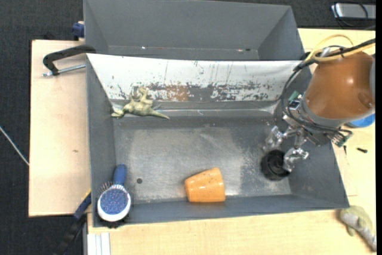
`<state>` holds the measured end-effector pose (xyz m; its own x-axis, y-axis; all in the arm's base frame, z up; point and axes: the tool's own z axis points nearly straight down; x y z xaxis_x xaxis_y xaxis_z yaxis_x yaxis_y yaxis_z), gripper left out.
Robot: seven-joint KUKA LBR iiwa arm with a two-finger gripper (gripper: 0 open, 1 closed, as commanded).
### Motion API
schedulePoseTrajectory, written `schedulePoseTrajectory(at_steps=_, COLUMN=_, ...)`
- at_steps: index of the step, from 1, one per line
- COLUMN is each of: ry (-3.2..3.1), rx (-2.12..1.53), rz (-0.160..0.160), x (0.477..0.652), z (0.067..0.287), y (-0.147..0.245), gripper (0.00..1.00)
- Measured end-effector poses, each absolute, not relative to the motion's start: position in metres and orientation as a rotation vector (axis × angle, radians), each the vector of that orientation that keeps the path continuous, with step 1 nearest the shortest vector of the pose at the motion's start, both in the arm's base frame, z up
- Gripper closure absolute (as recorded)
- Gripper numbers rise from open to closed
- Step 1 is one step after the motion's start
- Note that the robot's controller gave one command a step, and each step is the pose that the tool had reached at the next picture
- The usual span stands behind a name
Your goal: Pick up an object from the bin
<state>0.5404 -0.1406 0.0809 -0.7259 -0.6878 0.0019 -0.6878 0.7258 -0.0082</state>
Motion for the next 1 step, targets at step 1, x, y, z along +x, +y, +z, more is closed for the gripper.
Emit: schedulePoseTrajectory(at_steps=1, ry=2.649, rx=-1.673, rz=-0.011, x=0.5417, z=0.2054, y=-0.1524, gripper=1.00)
